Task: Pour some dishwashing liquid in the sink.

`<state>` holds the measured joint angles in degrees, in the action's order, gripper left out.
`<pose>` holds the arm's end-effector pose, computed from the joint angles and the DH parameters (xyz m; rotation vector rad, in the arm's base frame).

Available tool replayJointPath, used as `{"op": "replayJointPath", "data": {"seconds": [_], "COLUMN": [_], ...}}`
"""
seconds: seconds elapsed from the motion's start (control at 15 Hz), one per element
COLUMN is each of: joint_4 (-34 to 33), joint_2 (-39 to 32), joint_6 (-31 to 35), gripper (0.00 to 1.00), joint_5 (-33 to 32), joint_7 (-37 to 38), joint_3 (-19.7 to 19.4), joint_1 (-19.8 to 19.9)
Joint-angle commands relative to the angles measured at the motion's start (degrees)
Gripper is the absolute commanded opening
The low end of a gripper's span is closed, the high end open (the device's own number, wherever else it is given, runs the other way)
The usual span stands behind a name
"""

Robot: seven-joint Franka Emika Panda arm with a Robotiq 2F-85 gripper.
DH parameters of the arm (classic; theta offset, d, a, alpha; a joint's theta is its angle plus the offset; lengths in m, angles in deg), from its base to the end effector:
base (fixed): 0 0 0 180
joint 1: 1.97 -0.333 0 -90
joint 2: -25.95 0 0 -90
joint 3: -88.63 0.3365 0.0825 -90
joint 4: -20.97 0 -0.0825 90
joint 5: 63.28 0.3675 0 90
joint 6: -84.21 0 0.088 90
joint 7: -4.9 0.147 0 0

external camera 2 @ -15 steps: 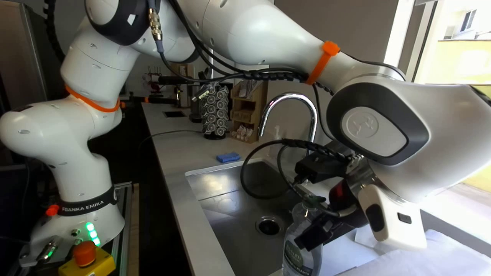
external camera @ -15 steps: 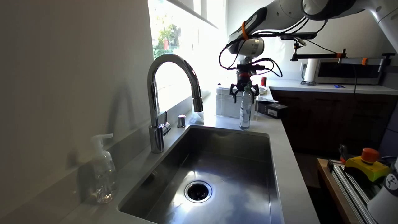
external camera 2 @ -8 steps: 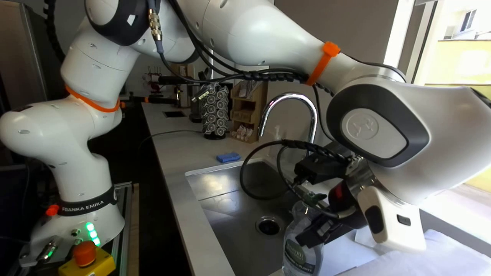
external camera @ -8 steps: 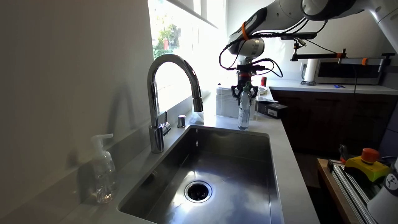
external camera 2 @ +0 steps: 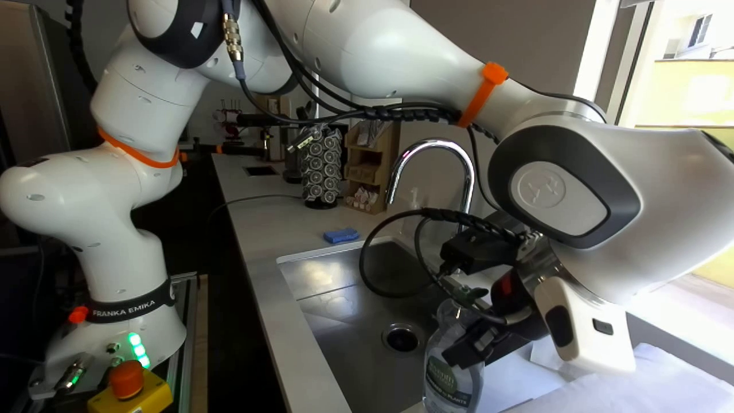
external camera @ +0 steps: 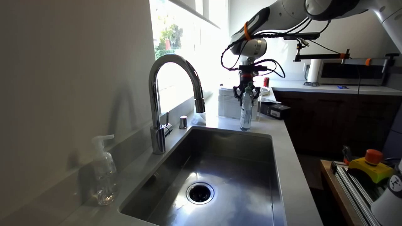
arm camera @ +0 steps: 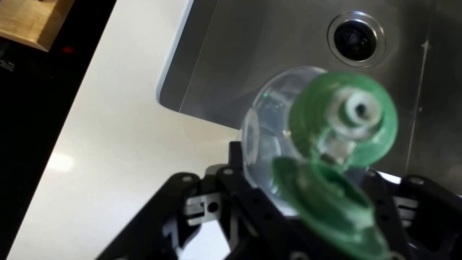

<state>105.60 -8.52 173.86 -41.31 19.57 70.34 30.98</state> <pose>0.4574 -0.4361 0.3008 -2.2510 1.5969 0.5551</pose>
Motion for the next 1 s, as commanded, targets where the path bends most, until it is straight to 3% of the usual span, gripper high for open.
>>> {"op": "replayJointPath", "data": {"seconds": [0.0,0.33,0.93], "joint_4": [0.93,3.14,19.07], "joint_2": [2.36,5.61,20.06], "joint_6": [0.05,2.83,22.05], "gripper": [0.31,0.31,0.31], "joint_5": [-0.85,-3.31,-17.05], "joint_7": [0.13,1.07,2.60], "joint_3": [0.44,-0.05,-0.38], "joint_1": [-1.65,-5.71,-15.12]}}
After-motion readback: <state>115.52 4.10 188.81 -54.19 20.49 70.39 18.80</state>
